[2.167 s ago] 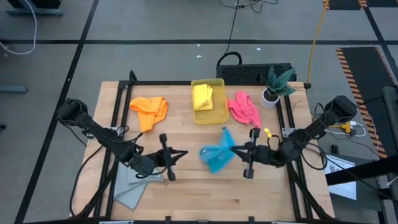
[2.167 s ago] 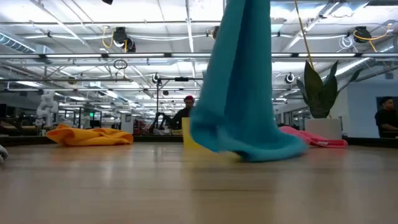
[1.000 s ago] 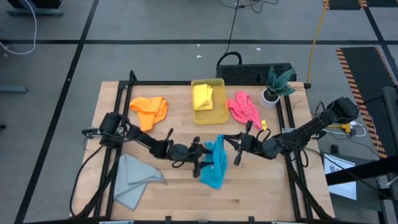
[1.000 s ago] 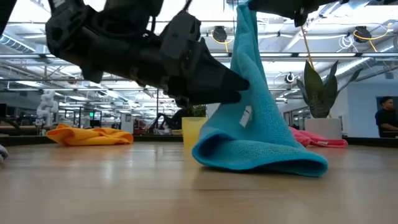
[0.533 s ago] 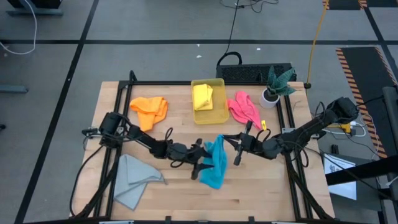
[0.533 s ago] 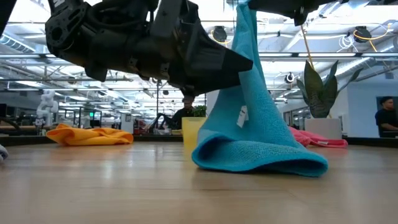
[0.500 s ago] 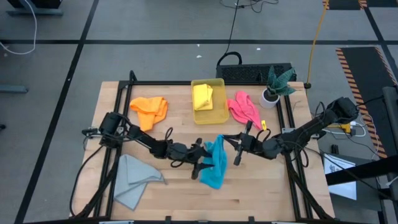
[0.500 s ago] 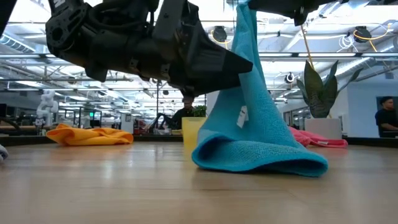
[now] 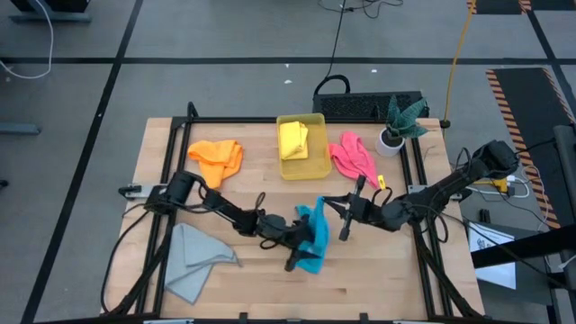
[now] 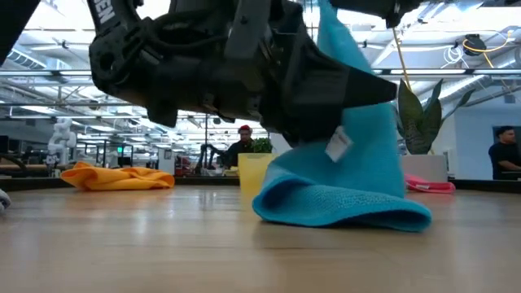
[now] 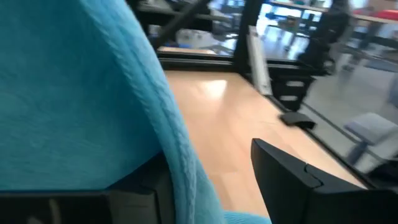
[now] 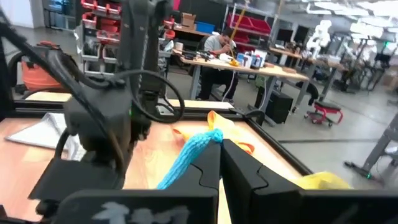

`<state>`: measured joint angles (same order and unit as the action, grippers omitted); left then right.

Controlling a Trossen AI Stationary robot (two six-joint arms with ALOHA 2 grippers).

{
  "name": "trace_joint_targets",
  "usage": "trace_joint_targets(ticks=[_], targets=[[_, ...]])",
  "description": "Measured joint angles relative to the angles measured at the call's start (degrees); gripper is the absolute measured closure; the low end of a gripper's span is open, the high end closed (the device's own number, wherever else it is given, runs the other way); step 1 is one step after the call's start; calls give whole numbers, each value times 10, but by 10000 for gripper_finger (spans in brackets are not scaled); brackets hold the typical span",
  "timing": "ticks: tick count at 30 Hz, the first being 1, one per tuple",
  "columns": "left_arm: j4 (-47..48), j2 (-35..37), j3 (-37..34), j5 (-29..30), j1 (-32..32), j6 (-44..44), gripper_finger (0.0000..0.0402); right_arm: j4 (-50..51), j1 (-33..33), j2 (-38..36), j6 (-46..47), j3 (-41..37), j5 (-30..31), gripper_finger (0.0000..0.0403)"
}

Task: Fold microfiber towels
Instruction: Fold the blue microfiber towel

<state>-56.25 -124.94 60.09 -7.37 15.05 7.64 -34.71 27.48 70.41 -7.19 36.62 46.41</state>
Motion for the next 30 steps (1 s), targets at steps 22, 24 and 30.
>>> trace_joint_targets(ticks=[22,24,30], targets=[[69,18,6,44,50,-41,395,19,96,-37,-71,0,92,403],[105,38,6,60,54,-30,393,22,109,-37,-72,0,123,403],[332,173,6,186,120,-27,395,-5,194,-37,-89,0,169,403]])
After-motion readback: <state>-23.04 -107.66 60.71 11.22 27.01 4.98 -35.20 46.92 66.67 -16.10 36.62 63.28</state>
